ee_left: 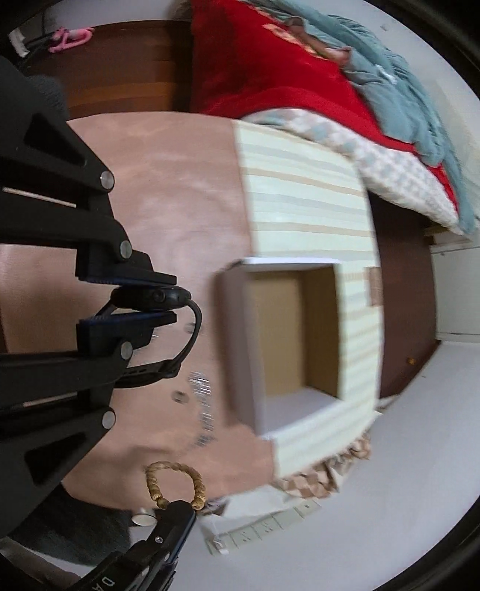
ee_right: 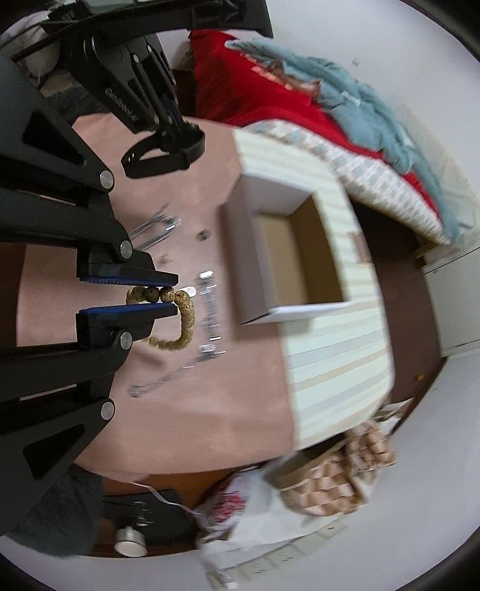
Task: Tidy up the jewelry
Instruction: 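Carry both held items into the white box and open both tools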
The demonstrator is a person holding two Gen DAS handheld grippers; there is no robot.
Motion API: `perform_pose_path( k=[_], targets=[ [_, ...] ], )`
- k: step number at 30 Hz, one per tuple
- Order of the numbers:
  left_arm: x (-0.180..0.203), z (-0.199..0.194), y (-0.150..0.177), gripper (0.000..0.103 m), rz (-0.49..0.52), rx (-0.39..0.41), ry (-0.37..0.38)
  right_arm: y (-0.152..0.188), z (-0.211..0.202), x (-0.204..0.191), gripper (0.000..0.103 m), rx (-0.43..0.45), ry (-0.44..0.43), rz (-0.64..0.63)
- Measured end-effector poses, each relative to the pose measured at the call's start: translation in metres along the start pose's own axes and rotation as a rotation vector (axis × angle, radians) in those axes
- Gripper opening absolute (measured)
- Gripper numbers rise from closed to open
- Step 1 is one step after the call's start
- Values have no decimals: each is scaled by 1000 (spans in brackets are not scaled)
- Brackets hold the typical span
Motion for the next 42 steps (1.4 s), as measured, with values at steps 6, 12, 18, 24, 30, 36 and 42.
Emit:
perform_pose_path(
  k=[6,12,18,24,30,36,42],
  targets=[
    [-15,-7,-68,10,-3,69,20,-81,-25,-25,9,101,-45,-37],
    [-20,13,-109,10,8,59,61,-136,-8,-50,9,111,-60,-94],
    [-23,54,-123,10,-14,-33,150,-159,37,-59,9,47,-75,-108],
    [-31,79,-126,15,-83,-103,197,-153,96,-57,10,-148,-152,-59],
    [-45,69,-129,88,-82,-39,97,-141,109,-45,61,-158,-82,-78],
    [-59,63,-109,103,-80,-2,-13,-119,103,-28,92,-96,144,-140],
    [-74,63,-87,103,-70,-1,-131,-100,112,-18,98,-94,220,-123]
  ],
)
Point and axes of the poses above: each gripper's, at about its wrist camera, not at the fingertips, and z roughly the way its jaws point, x to its right, y to its underside, the point moved 9 cm from there along z, roughly the way its jaws point, and after that the axes turned 6 degrees about z, right-handed, at the moved point
